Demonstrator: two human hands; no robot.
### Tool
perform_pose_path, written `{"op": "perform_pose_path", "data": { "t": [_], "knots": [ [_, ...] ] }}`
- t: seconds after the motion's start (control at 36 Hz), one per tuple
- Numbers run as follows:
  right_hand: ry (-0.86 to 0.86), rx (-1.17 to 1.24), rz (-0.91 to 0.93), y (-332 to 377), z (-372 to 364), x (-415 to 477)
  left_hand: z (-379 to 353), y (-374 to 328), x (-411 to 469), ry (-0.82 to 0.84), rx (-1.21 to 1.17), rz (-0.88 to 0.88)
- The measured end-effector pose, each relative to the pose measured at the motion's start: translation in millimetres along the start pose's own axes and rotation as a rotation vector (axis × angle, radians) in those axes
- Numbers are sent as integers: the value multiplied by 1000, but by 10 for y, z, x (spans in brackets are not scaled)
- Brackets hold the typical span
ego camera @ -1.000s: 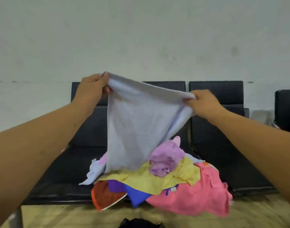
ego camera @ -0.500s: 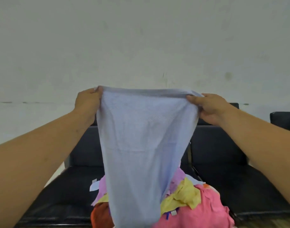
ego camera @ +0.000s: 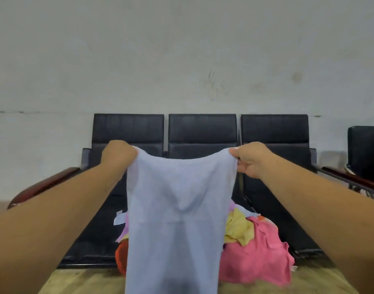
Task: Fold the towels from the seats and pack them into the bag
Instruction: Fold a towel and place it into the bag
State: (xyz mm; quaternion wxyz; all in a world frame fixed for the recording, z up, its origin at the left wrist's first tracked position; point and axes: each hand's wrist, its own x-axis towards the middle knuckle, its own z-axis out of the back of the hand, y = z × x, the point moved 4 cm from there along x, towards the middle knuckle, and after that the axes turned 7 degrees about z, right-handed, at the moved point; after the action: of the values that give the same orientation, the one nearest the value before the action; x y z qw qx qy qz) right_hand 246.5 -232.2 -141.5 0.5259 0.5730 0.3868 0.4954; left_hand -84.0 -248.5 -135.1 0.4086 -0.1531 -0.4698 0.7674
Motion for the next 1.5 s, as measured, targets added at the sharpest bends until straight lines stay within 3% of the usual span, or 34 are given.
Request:
{"op": "perform_pose_path", "data": {
  "t": [0.08,0.19,0.33,0.44,0.61,0.92,1.08,1.36,1.5],
  "knots": [
    [48,-6,0,-115,-269,-143,-242,-16,-238,142,32,21],
    [135,-7,96,-336,-607,-337,-523,82,-664,401,-350,-81],
    [56,-85,253,-515,-784,-506,-668,183,-884,481,-406,-242],
    [107,-223,329,-625,-873,-558,-786,323,-878,491,-369,-326],
    [39,-316,430,-681,-874,-540,-844,369,-864,528,-378,-383],
    [197,86,233,-858,-916,-601,-898,404,-854,640,-366,-461],
    [270,251,187,-929,-919,-617,-876,399,-823,600,-384,-508],
    [432,286,231,-1000,-972,-691,-874,451,-761,467,-356,-567],
    [337,176,232,-1061,-927,-633,-919,469,-748,545,-337,-559]
  ]
}}
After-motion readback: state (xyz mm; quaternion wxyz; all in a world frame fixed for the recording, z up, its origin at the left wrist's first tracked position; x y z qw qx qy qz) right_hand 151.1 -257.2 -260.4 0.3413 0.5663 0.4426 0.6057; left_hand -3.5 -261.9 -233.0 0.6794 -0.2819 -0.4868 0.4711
